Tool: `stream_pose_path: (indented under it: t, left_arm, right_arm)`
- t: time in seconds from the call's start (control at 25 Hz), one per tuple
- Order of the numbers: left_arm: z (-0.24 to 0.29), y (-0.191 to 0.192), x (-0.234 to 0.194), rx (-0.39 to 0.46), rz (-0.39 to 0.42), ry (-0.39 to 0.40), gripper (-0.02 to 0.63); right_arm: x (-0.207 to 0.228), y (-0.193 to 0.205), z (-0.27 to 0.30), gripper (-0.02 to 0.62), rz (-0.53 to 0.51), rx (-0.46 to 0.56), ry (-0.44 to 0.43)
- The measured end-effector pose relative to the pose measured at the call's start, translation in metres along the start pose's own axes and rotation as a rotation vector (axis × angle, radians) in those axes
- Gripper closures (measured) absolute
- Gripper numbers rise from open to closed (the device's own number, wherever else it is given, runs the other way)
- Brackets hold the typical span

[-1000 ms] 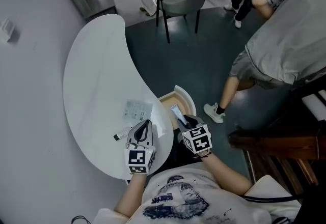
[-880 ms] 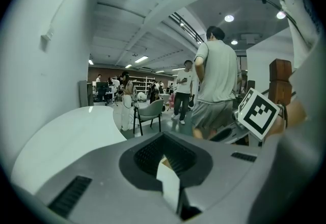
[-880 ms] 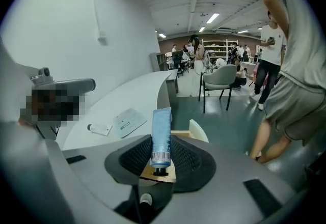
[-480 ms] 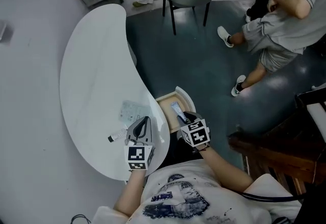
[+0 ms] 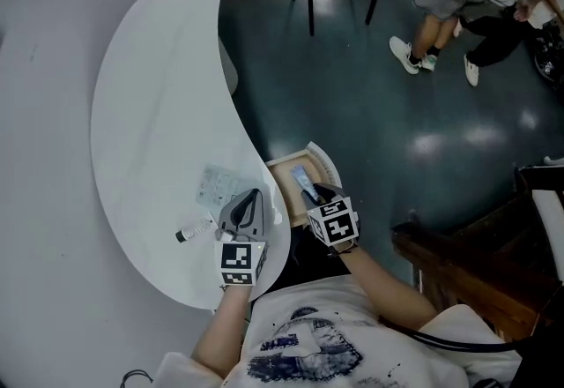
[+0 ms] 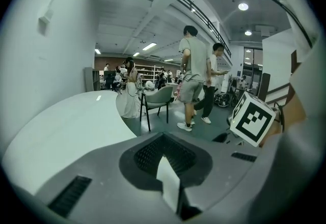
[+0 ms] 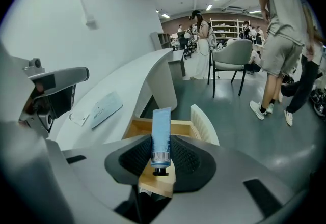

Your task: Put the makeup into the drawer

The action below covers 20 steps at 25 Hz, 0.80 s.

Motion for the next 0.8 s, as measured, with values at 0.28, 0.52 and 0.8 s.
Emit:
stream_pose_path:
  t: [0.28, 0.52, 0.8]
  left_arm:
    - [0.026, 0.013, -0.006, -0.028, -0.010, 0.008, 0.558]
    - [0.039, 0.019, -0.009, -0.049, -0.018, 0.019, 0.558]
    - [0.049, 0.025, -0.010, -0.073, -0.022, 0.025, 0.560]
  right_arm:
    - [0.010, 0.008, 0.036, 0.463, 0.028, -0.047, 0.004]
    - [0.020, 0.018, 0.069, 0.463, 0.063, -0.101, 0.026]
    - [0.032, 0.026, 0.102, 0.462, 0.120, -0.148, 0.046]
Point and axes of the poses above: the fingertips, and each gripper's own axes: z forward along the fingers, x to its right, y out of its underside, the point moved 8 cm from there along -z, backward along the fingers, and after that the axes turned 13 degrees about z, right-handed, at the moved point
